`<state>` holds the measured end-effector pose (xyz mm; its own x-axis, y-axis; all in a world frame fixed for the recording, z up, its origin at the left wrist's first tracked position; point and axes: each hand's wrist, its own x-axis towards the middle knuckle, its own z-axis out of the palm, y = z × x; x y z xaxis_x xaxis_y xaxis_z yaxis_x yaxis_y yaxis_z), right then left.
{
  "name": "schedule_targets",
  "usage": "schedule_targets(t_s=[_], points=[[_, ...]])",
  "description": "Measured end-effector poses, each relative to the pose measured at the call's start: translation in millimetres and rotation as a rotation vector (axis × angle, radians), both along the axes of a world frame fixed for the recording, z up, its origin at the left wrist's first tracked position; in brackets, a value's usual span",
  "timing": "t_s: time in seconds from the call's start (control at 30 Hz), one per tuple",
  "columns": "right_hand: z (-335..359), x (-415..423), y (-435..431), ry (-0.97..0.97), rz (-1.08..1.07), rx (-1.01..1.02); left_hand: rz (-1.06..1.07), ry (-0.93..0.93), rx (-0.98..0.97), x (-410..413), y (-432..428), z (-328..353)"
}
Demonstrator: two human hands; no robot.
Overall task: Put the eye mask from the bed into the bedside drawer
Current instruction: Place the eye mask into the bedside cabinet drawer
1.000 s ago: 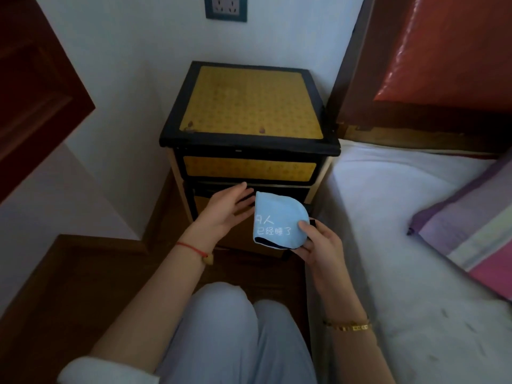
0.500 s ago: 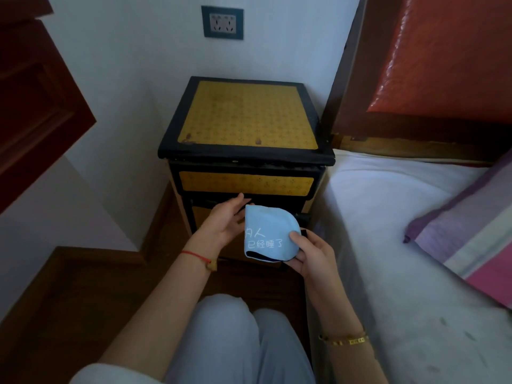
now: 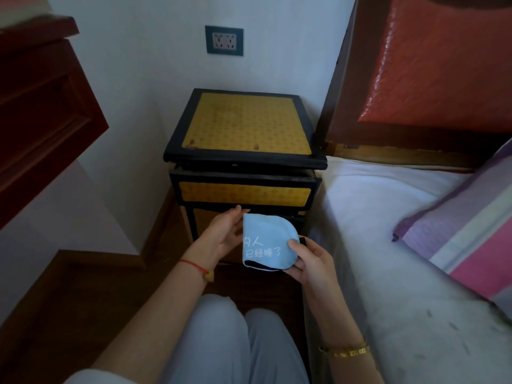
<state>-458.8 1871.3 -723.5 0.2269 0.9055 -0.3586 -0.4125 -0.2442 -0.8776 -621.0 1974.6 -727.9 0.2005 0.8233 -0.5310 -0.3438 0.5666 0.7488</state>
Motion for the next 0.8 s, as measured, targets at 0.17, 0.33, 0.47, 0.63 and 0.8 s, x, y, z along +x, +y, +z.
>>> schedule_targets(t_s=[0.17,0.33,0.47,0.63,0.8], points=[[4.8,0.9,-4.3,0.020,0.005,0.016,-0.001,-0.024,0.004,-9.2,-20.2,-5.7],[7.0,-4.2,-12.5,0.004,0.031,0.021,-0.031,0.020,0.010,-11.1,-32.0,-1.2],[4.0,-4.7,-19.7,-0.002,0.048,0.043,-0.041,0.035,0.005,-7.3,-38.9,4.3],[4.1,-6.1,-19.6,0.001,0.045,0.027,-0.051,-0.032,-0.067,-10.1,-52.0,11.5],[7.3,-10.7,-17.8,-0.001,0.054,0.016,-0.063,-0.054,-0.082,-11.8,-63.4,18.2]])
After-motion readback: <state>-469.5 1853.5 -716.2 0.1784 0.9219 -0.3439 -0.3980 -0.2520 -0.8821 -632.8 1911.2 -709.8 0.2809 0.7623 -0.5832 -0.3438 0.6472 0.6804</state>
